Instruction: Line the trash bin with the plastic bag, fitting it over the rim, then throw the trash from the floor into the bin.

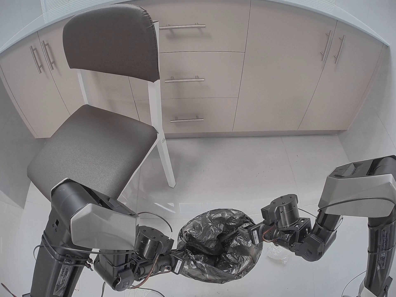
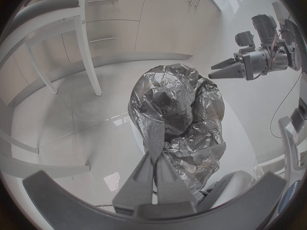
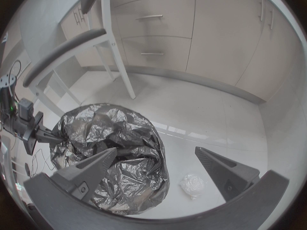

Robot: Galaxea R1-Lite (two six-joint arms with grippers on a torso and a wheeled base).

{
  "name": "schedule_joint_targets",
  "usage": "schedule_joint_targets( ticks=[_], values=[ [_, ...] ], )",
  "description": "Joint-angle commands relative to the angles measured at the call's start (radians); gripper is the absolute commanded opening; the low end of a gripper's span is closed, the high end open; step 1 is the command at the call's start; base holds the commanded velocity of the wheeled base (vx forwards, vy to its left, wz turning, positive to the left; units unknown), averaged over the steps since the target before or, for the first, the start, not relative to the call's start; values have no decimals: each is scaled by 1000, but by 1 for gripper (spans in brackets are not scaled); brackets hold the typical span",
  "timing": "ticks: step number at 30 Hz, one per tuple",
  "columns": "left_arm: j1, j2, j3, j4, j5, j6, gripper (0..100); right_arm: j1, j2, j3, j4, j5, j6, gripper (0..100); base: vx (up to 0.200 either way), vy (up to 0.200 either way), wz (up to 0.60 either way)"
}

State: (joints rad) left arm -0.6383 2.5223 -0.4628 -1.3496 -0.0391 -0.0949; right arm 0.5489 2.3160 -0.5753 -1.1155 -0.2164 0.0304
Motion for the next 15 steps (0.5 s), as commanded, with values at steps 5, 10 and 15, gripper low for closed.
schedule_joint_targets(
  ticks=[5, 10, 15],
  values=[
    [-8, -2, -16, -5, 7, -22, 0, 37, 88, -153, 72, -5, -29, 100, 0, 0, 0],
    [-20, -4, -14, -6, 7, -22, 0, 45, 117, -238, 126, -6, -66, 100, 0, 0, 0],
    [-20, -2, -16, -5, 7, -22, 0, 45, 149, -334, 209, -6, -80, 100, 0, 0, 0]
  ],
)
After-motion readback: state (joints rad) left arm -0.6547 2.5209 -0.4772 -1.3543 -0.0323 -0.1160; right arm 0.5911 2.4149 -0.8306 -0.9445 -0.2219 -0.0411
